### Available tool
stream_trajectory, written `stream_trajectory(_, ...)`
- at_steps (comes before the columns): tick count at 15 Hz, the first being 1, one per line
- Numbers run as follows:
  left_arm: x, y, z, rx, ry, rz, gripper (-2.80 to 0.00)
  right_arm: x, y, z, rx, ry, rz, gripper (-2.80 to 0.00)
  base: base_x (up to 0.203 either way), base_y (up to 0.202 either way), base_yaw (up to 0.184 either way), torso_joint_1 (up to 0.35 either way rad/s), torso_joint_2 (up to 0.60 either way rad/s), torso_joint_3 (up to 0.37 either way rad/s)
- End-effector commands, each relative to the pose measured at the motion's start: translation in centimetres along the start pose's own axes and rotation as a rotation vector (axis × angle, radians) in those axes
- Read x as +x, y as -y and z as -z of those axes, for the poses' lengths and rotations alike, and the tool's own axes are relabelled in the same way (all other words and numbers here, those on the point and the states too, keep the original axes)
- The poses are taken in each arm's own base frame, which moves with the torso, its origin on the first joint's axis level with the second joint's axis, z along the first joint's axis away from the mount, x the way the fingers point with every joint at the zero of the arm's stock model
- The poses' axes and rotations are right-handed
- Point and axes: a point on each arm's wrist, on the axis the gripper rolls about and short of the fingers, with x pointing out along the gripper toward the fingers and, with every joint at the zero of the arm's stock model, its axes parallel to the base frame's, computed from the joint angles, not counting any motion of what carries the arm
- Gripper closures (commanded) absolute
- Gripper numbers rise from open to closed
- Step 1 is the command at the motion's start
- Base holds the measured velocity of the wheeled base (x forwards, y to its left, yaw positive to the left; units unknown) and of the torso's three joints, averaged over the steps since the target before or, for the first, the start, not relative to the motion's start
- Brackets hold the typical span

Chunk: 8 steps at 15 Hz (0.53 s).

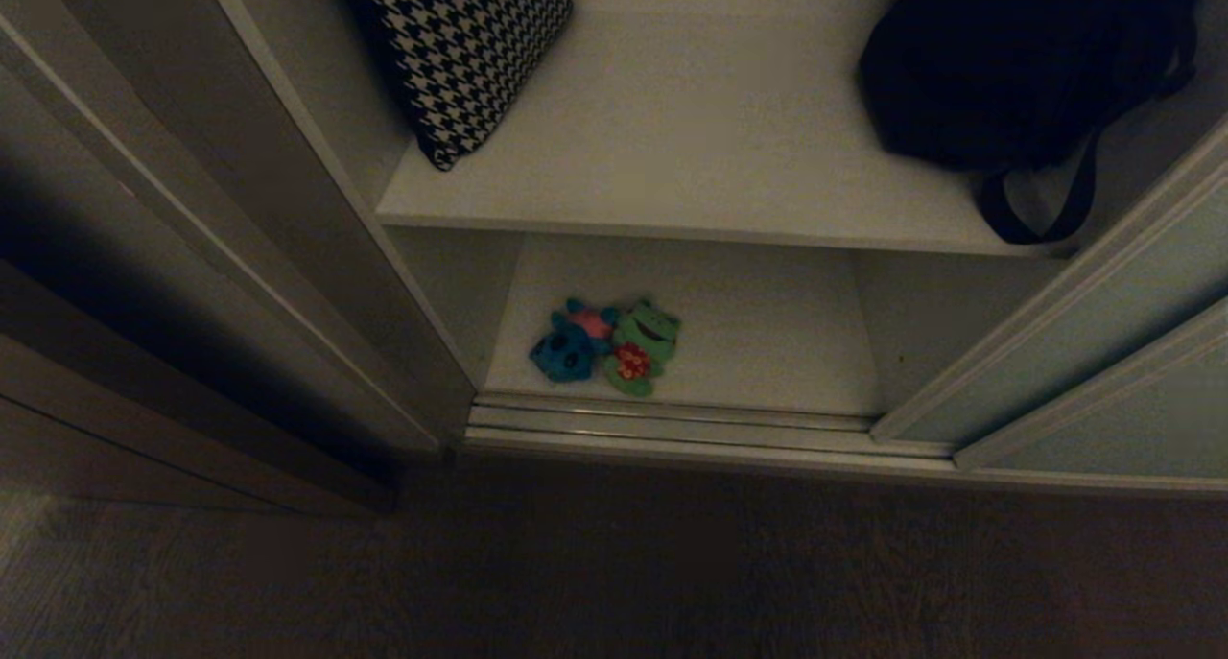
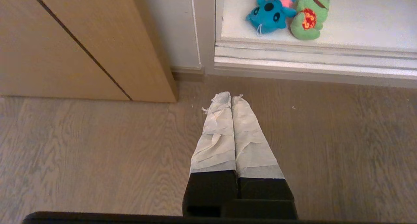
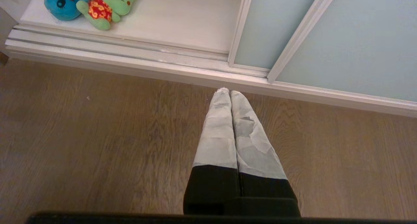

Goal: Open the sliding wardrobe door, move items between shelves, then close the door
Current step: Open the door

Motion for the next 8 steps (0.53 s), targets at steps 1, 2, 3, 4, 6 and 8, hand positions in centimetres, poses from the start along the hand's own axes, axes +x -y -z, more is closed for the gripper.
stream_trajectory(1,0.00,0.00,0.00,-0.002,-0.002,0.000,0.00,0.00,0.00,0.01,-0.001,0.000,0.000,0.00,0.000,0.000,0.000,-0.007,0.01,-0.099)
stream_trajectory(2,0.00,-0.01,-0.02,-0.004,0.000,-0.003,0.00,0.00,0.00,0.00,-0.001,0.000,0.000,0.00,0.000,0.000,0.000,0.001,0.00,-0.133)
stream_trajectory(3,0.00,-0.01,-0.02,-0.004,0.000,-0.003,0.00,0.00,0.00,-0.01,-0.001,0.000,0.000,0.00,0.000,0.000,0.000,0.009,0.01,-0.171)
stream_trajectory(4,0.00,-0.01,-0.02,-0.004,0.000,-0.003,0.00,0.00,0.00,-0.01,-0.001,0.000,0.000,0.00,0.000,0.000,0.000,0.002,0.00,-0.172)
stream_trajectory(6,0.00,-0.01,0.00,-0.004,-0.002,-0.003,0.00,0.00,0.00,-0.01,-0.001,0.000,0.000,0.00,0.000,0.000,0.000,0.004,0.00,-0.195)
stream_trajectory(8,-0.01,-0.01,-0.05,-0.002,-0.001,-0.003,0.00,0.01,0.00,0.03,-0.001,-0.001,0.000,0.00,0.000,0.000,0.000,0.001,0.00,-0.199)
